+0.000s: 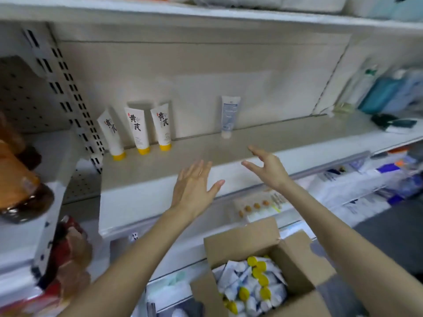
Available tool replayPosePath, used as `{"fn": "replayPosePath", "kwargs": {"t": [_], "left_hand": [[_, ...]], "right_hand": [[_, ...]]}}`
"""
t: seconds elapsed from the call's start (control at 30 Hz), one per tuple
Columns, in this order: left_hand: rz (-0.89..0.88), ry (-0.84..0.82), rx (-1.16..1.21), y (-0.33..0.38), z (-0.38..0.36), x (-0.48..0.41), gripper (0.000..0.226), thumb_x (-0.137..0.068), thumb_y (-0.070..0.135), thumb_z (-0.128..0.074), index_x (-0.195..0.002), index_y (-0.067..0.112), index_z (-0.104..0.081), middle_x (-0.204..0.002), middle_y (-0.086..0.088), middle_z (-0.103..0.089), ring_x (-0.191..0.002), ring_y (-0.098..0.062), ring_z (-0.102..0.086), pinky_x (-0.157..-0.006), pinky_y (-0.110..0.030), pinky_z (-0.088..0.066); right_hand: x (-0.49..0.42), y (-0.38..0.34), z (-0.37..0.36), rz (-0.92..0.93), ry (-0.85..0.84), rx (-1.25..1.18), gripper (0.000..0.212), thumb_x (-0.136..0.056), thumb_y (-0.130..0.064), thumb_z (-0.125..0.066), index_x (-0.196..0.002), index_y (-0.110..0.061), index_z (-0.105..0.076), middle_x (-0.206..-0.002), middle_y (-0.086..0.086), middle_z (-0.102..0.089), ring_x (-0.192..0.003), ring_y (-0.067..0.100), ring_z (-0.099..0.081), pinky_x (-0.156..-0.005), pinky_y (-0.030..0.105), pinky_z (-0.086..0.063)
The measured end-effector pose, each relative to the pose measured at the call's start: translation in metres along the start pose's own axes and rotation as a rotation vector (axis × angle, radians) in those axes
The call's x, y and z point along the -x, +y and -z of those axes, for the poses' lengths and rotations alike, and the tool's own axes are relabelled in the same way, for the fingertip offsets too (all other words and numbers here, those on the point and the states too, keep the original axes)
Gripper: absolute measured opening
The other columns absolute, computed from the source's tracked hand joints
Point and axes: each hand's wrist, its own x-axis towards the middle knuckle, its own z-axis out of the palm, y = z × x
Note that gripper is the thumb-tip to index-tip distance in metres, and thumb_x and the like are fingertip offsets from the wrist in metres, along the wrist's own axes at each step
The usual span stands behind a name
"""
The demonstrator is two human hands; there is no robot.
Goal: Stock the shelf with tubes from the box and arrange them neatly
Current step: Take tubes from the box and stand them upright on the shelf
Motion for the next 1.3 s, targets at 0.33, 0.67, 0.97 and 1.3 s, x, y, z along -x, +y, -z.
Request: {"fn": "replayPosePath", "kwargs": {"t": [0.33,0.67,0.97,1.3], "left_hand": [[-0.09,-0.042,-0.045,0.063,-0.004,0.082,0.067,-0.094,0.059,-0.028,-0.148,0.02,-0.021,-0.157,-0.004,-0.016,-0.146,-0.018,-0.008,-0.118,-0.037,0.001],[0.011,-0.189,-0.039,0.086,-0.115,0.127,0.093,-0.072,0.069,0.005,-0.148,0.021,-0.022,-0.156,-0.003,-0.022,-0.145,-0.017,-0.013,-0.117,-0.035,-0.001],[0.467,-0.364,0.086,0.08,-0.251,0.188,0.089,-0.077,0.071,-0.01,-0.143,0.017,-0.037,-0.149,-0.008,-0.037,-0.14,-0.026,-0.028,-0.115,-0.043,-0.02],[0.677,-0.377,0.236,0.077,-0.361,0.2,0.069,-0.089,0.058,-0.041,-0.145,0.019,-0.035,-0.151,-0.005,-0.032,-0.139,-0.022,-0.028,-0.109,-0.036,-0.032]], "right_hand": [[0.117,0.012,0.019,0.194,-0.173,0.425,0.066,-0.089,-0.042,-0.058,-0.145,-0.015,-0.034,-0.153,0.006,-0.03,-0.136,0.023,-0.037,-0.112,0.029,-0.027],[0.149,0.116,-0.007,0.21,-0.442,0.521,0.069,-0.092,-0.045,-0.052,-0.148,-0.013,-0.025,-0.155,0.007,-0.023,-0.139,0.026,-0.03,-0.112,0.036,-0.027],[0.154,0.253,-0.073,0.063,-0.881,0.379,0.072,-0.094,-0.046,-0.047,-0.151,-0.016,-0.013,-0.158,0.002,-0.01,-0.144,0.018,-0.016,-0.11,0.022,-0.015],[0.18,0.364,-0.169,-0.436,-0.859,-0.049,0.065,-0.092,-0.037,-0.055,-0.147,-0.014,-0.029,-0.151,0.006,-0.031,-0.139,0.02,-0.029,-0.108,0.026,-0.028]]}}
